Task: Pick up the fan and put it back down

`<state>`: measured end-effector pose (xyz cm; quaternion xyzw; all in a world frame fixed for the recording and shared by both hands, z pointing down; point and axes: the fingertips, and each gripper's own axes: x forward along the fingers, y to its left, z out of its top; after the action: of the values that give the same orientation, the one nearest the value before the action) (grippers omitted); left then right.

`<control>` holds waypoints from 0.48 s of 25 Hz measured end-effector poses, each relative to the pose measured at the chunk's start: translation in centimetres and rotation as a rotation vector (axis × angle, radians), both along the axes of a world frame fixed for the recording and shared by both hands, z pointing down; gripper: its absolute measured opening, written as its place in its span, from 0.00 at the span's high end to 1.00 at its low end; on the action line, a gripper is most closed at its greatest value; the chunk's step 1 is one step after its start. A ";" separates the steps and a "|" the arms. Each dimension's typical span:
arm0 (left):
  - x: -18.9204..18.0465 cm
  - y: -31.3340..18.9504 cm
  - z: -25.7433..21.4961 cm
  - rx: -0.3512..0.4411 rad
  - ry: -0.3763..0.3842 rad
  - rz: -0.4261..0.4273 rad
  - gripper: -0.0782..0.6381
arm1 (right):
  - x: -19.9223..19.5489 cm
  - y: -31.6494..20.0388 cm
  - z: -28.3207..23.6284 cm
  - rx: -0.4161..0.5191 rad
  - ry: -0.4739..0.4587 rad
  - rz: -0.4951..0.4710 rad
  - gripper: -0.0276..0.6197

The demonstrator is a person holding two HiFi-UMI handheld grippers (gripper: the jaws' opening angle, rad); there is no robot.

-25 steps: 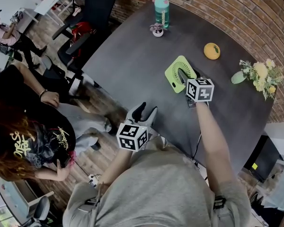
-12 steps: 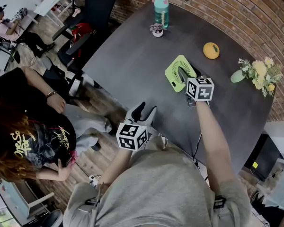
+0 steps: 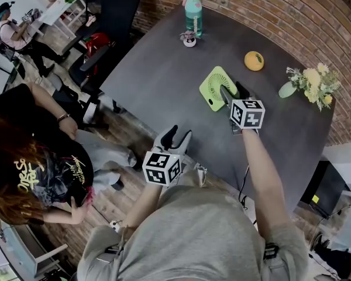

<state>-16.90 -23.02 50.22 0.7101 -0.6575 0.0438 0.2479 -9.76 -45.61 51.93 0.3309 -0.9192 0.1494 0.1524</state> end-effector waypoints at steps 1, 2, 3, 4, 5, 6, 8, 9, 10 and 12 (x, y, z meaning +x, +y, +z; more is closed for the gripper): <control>0.1 0.2 -0.1 0.002 -0.001 0.003 0.61 | 0.3 0.4 -0.3 0.004 -0.003 0.002 0.55; 0.2 0.3 -0.3 0.005 -0.002 0.005 0.61 | 0.6 0.8 -0.6 0.008 -0.006 0.003 0.55; 0.3 0.5 -0.4 0.009 -0.003 0.007 0.61 | 0.9 1.2 -0.8 0.013 -0.010 0.005 0.55; 0.5 0.7 -0.6 0.013 -0.004 0.009 0.61 | 1.2 1.7 -1.1 0.017 -0.014 0.007 0.55; 0.6 0.9 -0.7 0.017 -0.006 0.012 0.61 | 1.5 2.2 -1.3 0.021 -0.017 0.009 0.55; 0.8 1.2 -0.8 0.021 -0.007 0.015 0.61 | 1.8 2.7 -1.6 0.025 -0.020 0.012 0.55; 1.1 1.7 -1.0 0.027 -0.011 0.023 0.61 | 2.4 3.9 -1.9 0.032 -0.026 0.016 0.55; 1.3 2.0 -1.1 0.029 -0.013 0.025 0.61 | 2.7 4.5 -2.1 0.034 -0.030 0.019 0.55; 1.5 2.3 -1.1 0.031 -0.015 0.026 0.61 | 3.0 5.1 -2.3 0.038 -0.032 0.021 0.55; 1.7 2.9 -1.2 0.036 -0.019 0.026 0.61 | 3.6 6.4 -2.6 0.045 -0.034 0.024 0.55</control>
<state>-15.16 -20.16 49.03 0.7225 -0.6513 0.0418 0.2282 -6.17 -39.20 49.30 0.3425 -0.9209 0.1359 0.1274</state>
